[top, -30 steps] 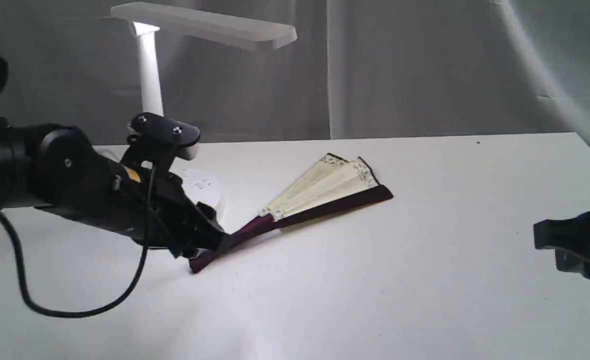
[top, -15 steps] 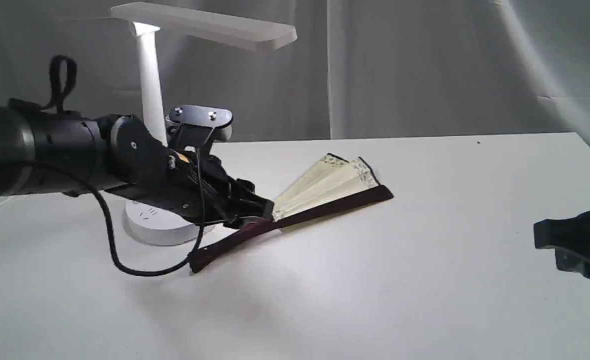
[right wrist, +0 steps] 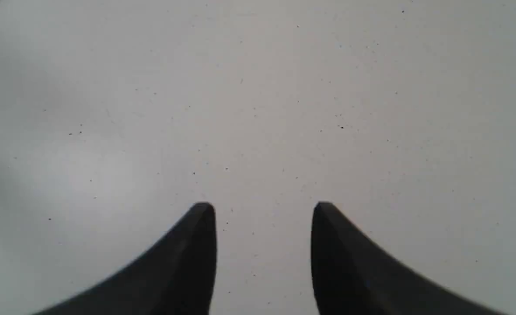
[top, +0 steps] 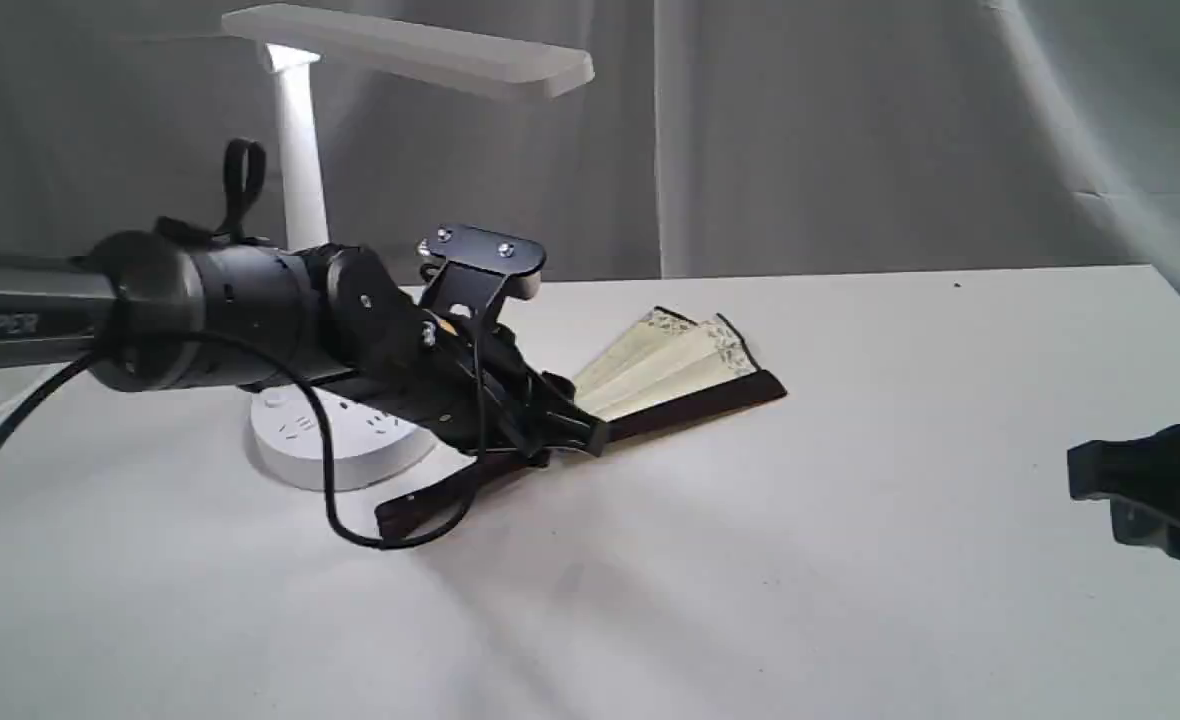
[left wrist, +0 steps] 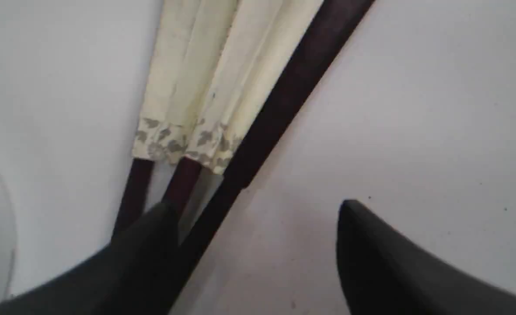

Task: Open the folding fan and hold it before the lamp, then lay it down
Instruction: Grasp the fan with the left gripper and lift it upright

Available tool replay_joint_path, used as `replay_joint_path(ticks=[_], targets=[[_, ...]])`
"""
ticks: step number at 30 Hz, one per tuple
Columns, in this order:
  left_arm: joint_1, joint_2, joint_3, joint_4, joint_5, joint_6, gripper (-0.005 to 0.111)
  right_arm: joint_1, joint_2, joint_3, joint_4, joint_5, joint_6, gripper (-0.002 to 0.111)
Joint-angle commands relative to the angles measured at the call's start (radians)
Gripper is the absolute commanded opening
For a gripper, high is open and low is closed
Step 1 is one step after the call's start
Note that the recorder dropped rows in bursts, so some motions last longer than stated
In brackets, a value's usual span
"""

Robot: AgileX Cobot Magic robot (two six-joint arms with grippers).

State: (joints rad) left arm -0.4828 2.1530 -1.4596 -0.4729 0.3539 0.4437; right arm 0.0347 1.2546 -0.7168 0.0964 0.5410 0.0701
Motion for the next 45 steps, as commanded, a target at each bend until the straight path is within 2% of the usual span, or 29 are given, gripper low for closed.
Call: replay_joint_path(ticks=[1, 10, 13, 16, 21, 28, 36, 45], targets=[[-0.005, 0.052, -0.091, 0.015, 0.070, 0.002, 0.054, 0.003, 0.000, -0.006, 0.002, 0.003, -0.007, 0.037], [-0.005, 0.135, -0.244, 0.135, 0.075, -0.004, 0.049, 0.003, 0.000, -0.006, 0.005, 0.002, -0.007, 0.037], [-0.005, 0.160, -0.276, 0.207, 0.065, -0.089, 0.049, 0.003, 0.000, -0.006, 0.005, 0.002, -0.007, 0.037], [-0.005, 0.185, -0.297, 0.286, 0.077, -0.185, 0.049, 0.003, 0.000, -0.006, 0.024, 0.002, -0.007, 0.037], [-0.005, 0.194, -0.301, 0.352, 0.068, -0.184, 0.046, 0.003, 0.000, -0.006, 0.024, 0.002, -0.007, 0.037], [-0.009, 0.197, -0.301, 0.350, 0.083, -0.182, 0.045, 0.003, 0.000, -0.006, -0.001, 0.082, -0.051, 0.037], [-0.009, 0.207, -0.301, 0.350, 0.010, -0.184, 0.045, 0.005, 0.000, -0.006, 0.056, -0.043, -0.070, 0.037], [-0.015, 0.270, -0.303, 0.353, 0.062, -0.178, 0.045, 0.005, 0.023, -0.006, 0.063, -0.040, -0.070, 0.037]])
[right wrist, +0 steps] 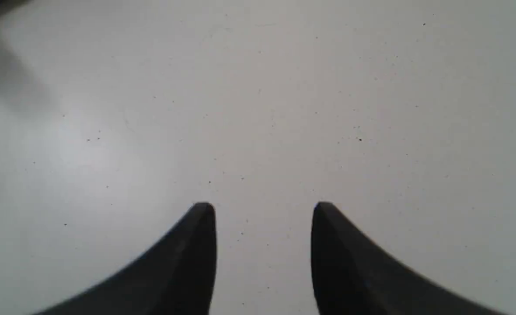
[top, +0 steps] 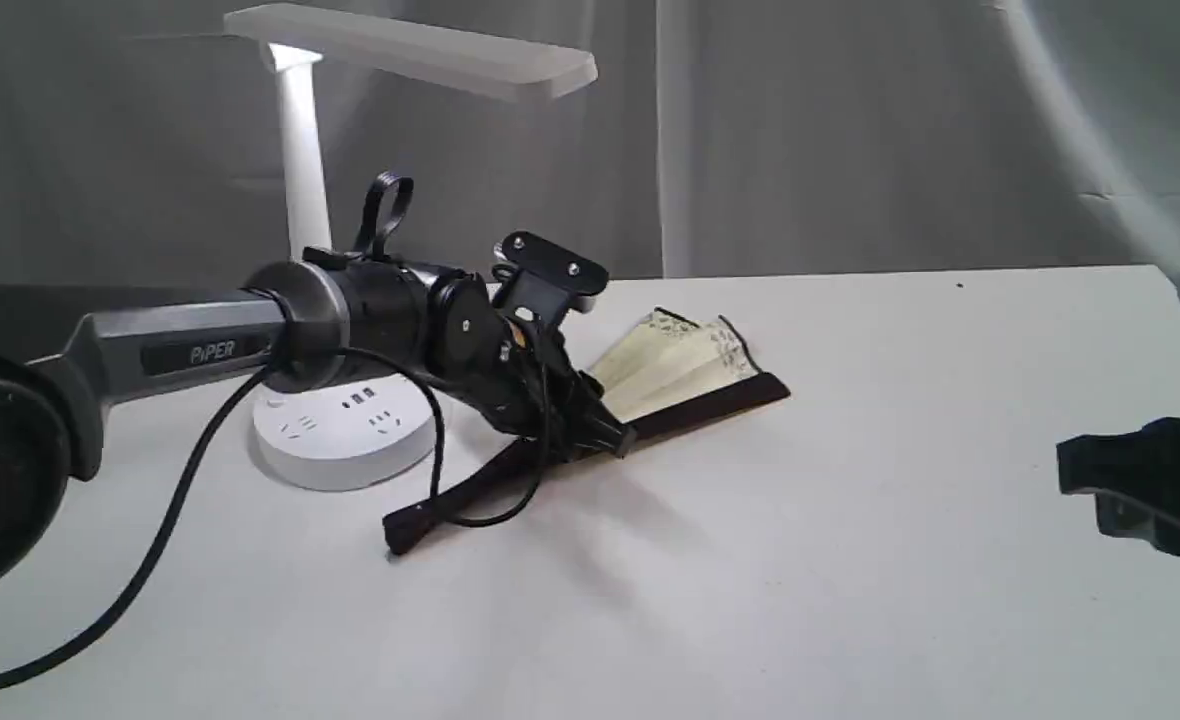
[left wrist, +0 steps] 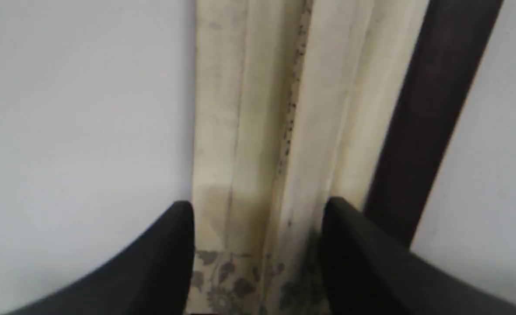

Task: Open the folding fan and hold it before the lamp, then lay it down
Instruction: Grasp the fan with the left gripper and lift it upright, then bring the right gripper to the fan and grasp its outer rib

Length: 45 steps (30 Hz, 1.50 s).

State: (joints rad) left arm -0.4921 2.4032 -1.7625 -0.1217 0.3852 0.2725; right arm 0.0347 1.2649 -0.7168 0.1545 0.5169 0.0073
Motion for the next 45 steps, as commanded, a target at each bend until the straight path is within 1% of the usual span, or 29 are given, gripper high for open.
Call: replay_joint_path(ticks=[1, 5, 11, 20, 25, 28, 31, 35, 40, 45], targets=[[-0.006, 0.026, 0.000, 0.002, 0.026, -0.007, 0.045, 0.005, 0.017, -0.006, 0.004, -0.014, -0.007, 0.037], [-0.006, 0.038, 0.000, 0.006, -0.014, -0.003, 0.045, 0.005, 0.020, -0.006, 0.004, 0.035, -0.007, 0.037], [-0.007, 0.038, 0.000, 0.006, -0.009, -0.003, 0.045, 0.005, 0.020, -0.006, 0.004, 0.040, -0.038, 0.037], [-0.007, 0.038, 0.000, 0.006, 0.087, -0.003, 0.045, 0.005, 0.020, -0.006, 0.004, 0.040, -0.038, 0.037], [-0.020, 0.038, 0.000, 0.006, 0.108, -0.001, 0.045, 0.005, 0.020, -0.006, 0.004, 0.035, -0.037, 0.037], [-0.041, 0.038, 0.000, 0.006, 0.145, -0.003, 0.045, 0.005, 0.020, -0.006, 0.004, 0.033, -0.037, 0.037], [-0.080, 0.039, 0.000, 0.011, 0.193, 0.000, 0.045, 0.005, 0.020, -0.006, 0.007, 0.028, -0.037, 0.037], [-0.128, 0.039, 0.000, 0.011, 0.218, -0.010, 0.045, 0.005, 0.020, -0.006, 0.020, 0.026, -0.037, 0.037], [-0.176, 0.039, 0.000, -0.001, 0.251, -0.133, 0.045, 0.005, 0.020, -0.006, 0.070, 0.032, -0.037, 0.037], [-0.214, 0.039, 0.000, -0.001, 0.299, -0.196, 0.045, 0.005, 0.020, -0.001, 0.074, 0.043, -0.033, 0.037]])
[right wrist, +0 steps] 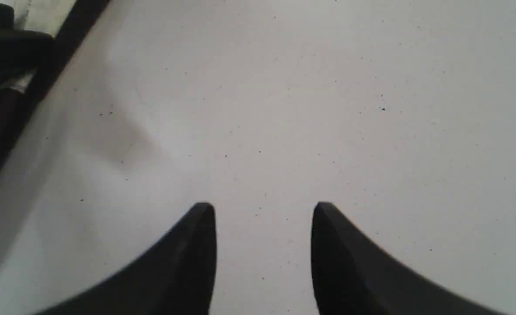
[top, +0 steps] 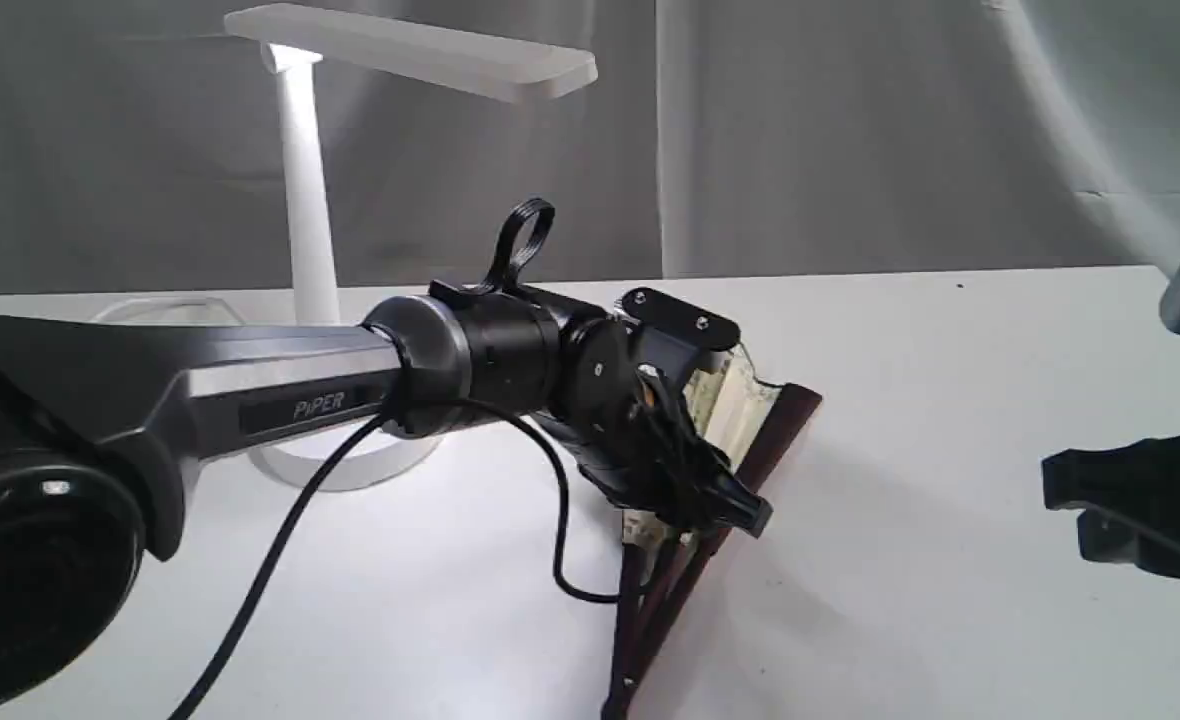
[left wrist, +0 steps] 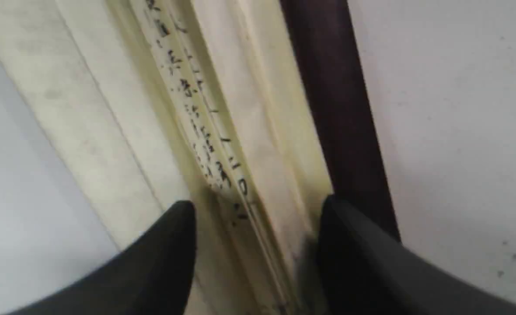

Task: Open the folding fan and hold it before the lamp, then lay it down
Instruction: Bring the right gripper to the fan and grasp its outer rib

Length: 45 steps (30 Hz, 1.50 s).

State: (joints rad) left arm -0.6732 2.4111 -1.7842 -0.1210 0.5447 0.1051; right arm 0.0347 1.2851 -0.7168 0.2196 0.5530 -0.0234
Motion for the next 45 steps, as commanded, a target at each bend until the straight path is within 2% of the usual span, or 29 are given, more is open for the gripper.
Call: replay_joint_path(ticks=[1, 5, 10, 13, 17, 22, 27, 29, 32, 36, 40, 45], targets=[[-0.040, 0.031, 0.022, -0.002, 0.140, -0.029, 0.045, 0.005, 0.000, 0.005, 0.022, 0.004, -0.002, 0.037], [-0.047, 0.026, 0.022, -0.044, 0.153, -0.029, 0.045, 0.005, 0.000, 0.037, 0.084, -0.037, -0.002, 0.037], [-0.047, 0.000, 0.022, -0.208, 0.186, -0.018, 0.045, 0.005, 0.000, 0.044, 0.099, -0.033, -0.002, 0.037], [-0.047, -0.010, 0.022, -0.251, 0.196, -0.020, 0.045, 0.005, 0.000, 0.044, 0.112, -0.019, -0.002, 0.037], [-0.047, -0.050, 0.022, -0.233, 0.182, -0.022, 0.045, 0.005, 0.000, 0.044, 0.149, -0.024, -0.002, 0.037], [-0.033, -0.082, 0.022, -0.198, 0.077, -0.030, 0.046, 0.005, 0.000, 0.044, 0.188, -0.019, -0.002, 0.037], [-0.012, -0.085, 0.022, -0.190, 0.024, -0.030, 0.058, 0.005, 0.000, 0.044, 0.233, 0.001, -0.006, 0.037], [-0.001, -0.092, 0.022, -0.176, 0.058, -0.030, 0.062, 0.005, 0.000, 0.044, 0.259, 0.014, -0.030, 0.037], [0.000, -0.109, 0.022, -0.100, 0.130, -0.046, 0.062, 0.005, 0.000, 0.044, 0.339, 0.018, -0.098, 0.037], [0.000, -0.144, 0.022, 0.026, 0.251, -0.139, 0.055, 0.017, 0.011, 0.044, 0.419, 0.011, -0.151, 0.037], [0.000, -0.163, 0.022, 0.095, 0.374, -0.151, 0.045, 0.017, 0.085, 0.044, 0.543, 0.007, -0.207, 0.037], [0.000, -0.172, 0.025, 0.121, 0.470, -0.153, 0.043, 0.017, 0.220, 0.044, 0.788, 0.019, -0.411, 0.037]])
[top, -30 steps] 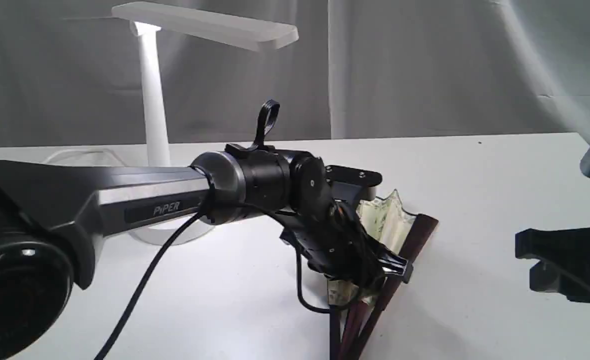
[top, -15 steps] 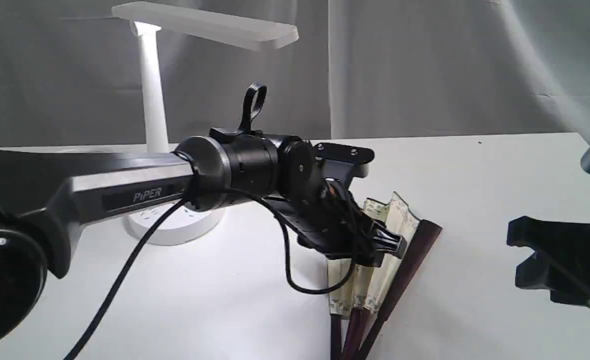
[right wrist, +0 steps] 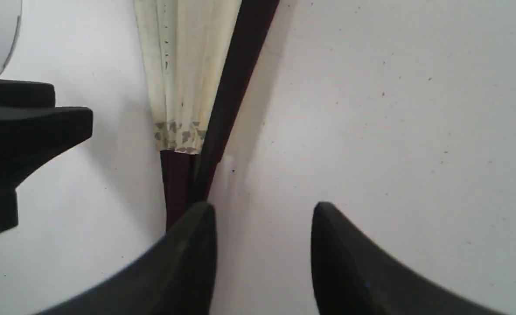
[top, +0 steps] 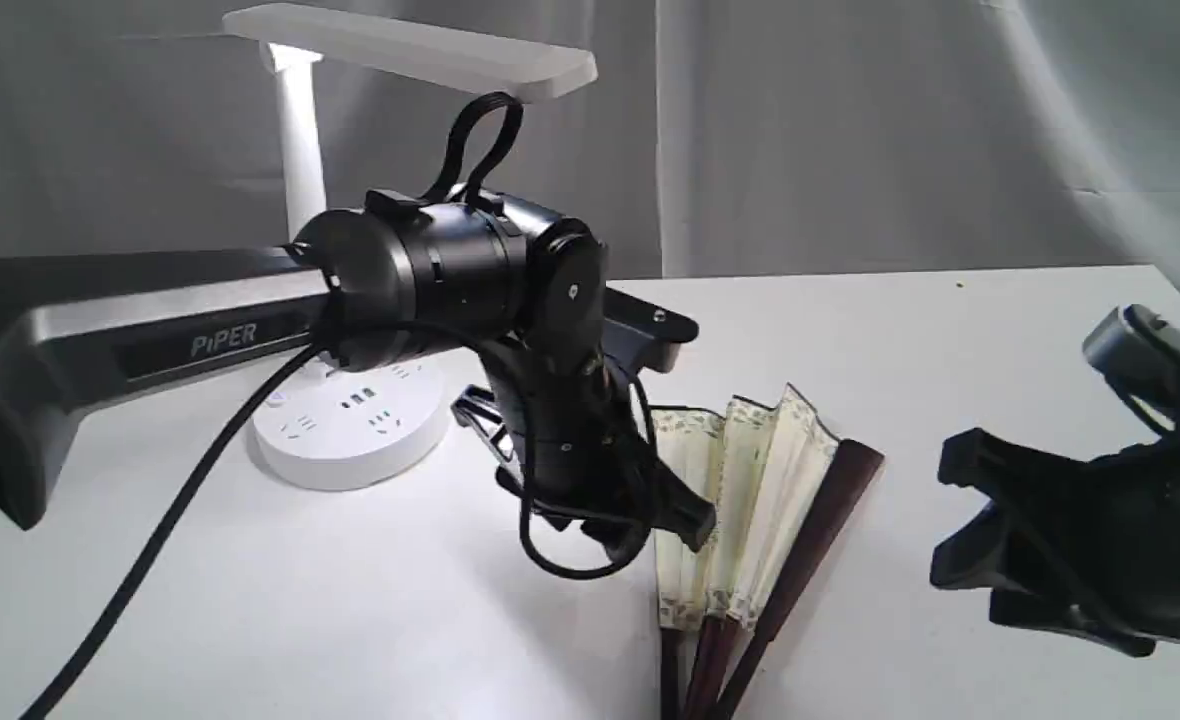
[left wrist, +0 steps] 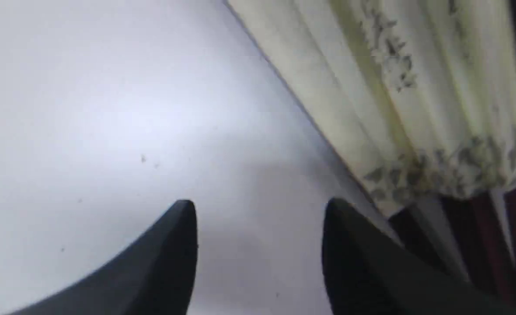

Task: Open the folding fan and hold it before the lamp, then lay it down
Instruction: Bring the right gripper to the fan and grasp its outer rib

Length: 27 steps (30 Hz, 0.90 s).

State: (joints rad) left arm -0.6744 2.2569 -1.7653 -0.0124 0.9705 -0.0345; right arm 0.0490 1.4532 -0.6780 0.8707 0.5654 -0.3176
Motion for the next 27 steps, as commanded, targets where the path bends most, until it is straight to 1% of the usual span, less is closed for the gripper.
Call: replay_joint_path(ticks=[1, 7, 9, 14, 17, 20, 24, 27], targets=[[0.001, -0.018, 0.010, 0.012, 0.051, -0.013, 0.043, 0.002, 0.070, 0.006, 0.187, 0.012, -0.174, 0.037], [0.001, -0.021, 0.045, 0.000, 0.056, -0.017, 0.043, 0.002, 0.184, 0.006, 0.474, 0.028, -0.429, 0.037], [0.001, -0.031, 0.059, 0.000, 0.052, -0.017, 0.043, 0.002, 0.216, 0.006, 0.530, 0.028, -0.490, 0.037], [0.001, -0.091, 0.099, 0.000, 0.047, -0.017, 0.043, 0.002, 0.311, 0.006, 0.740, 0.052, -0.653, 0.037], [0.001, -0.136, 0.148, 0.000, 0.016, -0.017, 0.043, 0.002, 0.376, 0.003, 0.862, 0.113, -0.738, 0.037], [0.001, -0.191, 0.205, -0.002, -0.012, -0.017, 0.043, 0.002, 0.432, 0.001, 0.874, 0.169, -0.797, 0.038], [0.001, -0.258, 0.286, -0.002, -0.037, -0.017, 0.043, 0.002, 0.494, 0.001, 0.874, 0.158, -0.797, 0.047], [0.001, -0.318, 0.351, -0.009, -0.052, -0.030, 0.043, 0.002, 0.511, -0.010, 0.874, 0.155, -0.801, 0.050]])
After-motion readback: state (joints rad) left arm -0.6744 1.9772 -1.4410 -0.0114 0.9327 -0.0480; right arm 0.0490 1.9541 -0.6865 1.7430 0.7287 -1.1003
